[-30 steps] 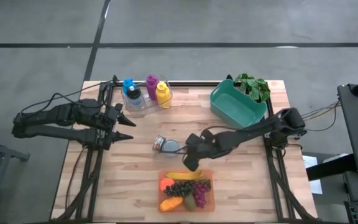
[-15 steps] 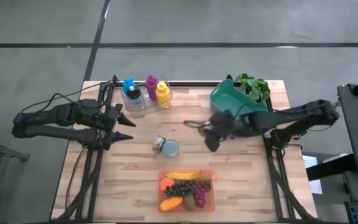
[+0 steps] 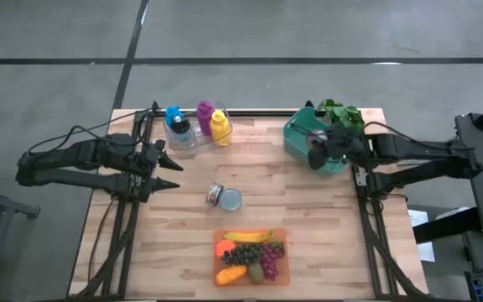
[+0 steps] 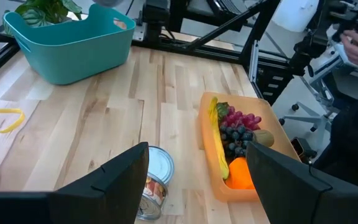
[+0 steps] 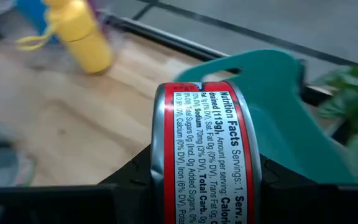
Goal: Pick & Place Food Item
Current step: Put the red tuna can into the green bin
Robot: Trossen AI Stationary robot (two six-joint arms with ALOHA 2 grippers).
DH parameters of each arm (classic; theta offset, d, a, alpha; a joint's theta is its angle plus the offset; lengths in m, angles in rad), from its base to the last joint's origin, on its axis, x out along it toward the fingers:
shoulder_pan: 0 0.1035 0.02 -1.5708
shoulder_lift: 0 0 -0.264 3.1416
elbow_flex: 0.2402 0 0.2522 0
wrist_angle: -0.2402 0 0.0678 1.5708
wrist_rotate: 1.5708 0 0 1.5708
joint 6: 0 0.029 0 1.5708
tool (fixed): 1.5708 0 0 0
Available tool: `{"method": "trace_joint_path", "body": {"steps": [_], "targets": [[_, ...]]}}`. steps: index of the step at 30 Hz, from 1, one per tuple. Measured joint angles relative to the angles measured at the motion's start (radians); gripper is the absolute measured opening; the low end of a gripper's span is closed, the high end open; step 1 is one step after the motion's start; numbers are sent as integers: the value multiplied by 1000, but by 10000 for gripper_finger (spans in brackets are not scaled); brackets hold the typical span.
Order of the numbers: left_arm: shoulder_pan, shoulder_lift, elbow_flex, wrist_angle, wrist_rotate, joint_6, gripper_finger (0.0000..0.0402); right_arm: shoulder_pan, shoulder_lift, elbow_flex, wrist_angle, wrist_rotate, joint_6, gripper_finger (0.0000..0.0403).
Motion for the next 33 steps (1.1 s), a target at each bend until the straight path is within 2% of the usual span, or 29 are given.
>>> {"method": "trace_joint_path", "body": {"steps": [6,14,26,33], "targets": [[0,0,0,0,0,0,275,-147,-22,-35,-29,-20,-7,121],[0,0,0,0,0,0,275,-334,12,-107,-9,-126,1,121],[0,0,0,0,0,0,275,-421,21,-338,128,-260,170,121],[0,0,0,0,0,0,275,-423,20,-404,130,-271,260,133]]}}
